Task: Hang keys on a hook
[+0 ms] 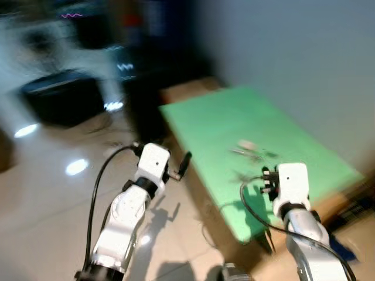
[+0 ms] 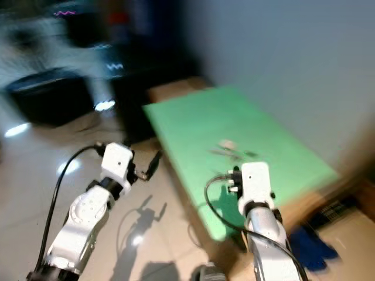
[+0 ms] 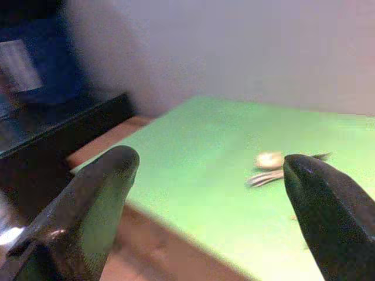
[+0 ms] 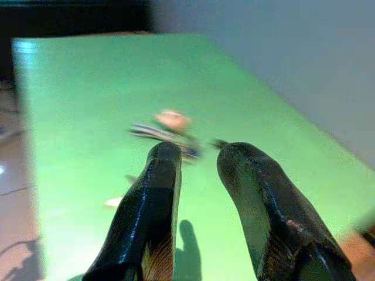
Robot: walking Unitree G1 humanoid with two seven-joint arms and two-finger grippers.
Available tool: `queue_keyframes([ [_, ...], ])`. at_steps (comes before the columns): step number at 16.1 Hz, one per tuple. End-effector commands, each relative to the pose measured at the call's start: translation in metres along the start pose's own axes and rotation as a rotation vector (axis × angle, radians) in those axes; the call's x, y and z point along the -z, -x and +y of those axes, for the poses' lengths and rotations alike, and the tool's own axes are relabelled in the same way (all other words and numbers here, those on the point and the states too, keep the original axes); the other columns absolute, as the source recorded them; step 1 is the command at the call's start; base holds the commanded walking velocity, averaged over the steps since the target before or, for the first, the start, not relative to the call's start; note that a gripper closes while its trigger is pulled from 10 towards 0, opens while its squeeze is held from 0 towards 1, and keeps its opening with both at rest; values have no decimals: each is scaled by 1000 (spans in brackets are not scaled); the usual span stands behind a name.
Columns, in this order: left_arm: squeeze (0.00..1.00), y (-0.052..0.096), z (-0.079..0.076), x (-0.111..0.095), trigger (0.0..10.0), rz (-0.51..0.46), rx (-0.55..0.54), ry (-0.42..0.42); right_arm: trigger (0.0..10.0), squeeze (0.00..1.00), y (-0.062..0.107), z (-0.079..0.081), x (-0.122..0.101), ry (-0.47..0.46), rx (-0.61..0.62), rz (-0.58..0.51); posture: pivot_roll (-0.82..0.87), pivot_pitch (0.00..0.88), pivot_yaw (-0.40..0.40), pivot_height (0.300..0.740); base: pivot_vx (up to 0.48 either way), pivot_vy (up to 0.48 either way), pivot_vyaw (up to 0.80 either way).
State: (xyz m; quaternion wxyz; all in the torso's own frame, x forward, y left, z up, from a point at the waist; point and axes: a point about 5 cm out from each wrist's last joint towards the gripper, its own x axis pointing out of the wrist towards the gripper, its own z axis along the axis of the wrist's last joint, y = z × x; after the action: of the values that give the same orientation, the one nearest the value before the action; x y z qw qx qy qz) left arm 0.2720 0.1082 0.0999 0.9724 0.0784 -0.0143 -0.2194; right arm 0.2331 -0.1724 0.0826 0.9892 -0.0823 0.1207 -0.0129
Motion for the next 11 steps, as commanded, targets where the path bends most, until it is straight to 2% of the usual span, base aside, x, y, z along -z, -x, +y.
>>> queue_keyframes([
  [1, 0, 1, 3, -1, 10000, -2, -5, -14, 10000, 0, 0, 3, -4, -17, -12, -8, -178, 0, 64, 718, 0, 0, -800],
  [8, 0, 0, 3, -1, 10000, 4, -5, -20, 10000, 0, -1, 3, -3, 3, -15, 0, -180, 0, 66, 718, 0, 0, -800],
  [11, 0, -1, 4, 0, 10000, 11, -16, -22, 10000, 0, -2, 5, -2, 36, -32, 4, -177, 0, 62, 718, 0, 0, 0],
])
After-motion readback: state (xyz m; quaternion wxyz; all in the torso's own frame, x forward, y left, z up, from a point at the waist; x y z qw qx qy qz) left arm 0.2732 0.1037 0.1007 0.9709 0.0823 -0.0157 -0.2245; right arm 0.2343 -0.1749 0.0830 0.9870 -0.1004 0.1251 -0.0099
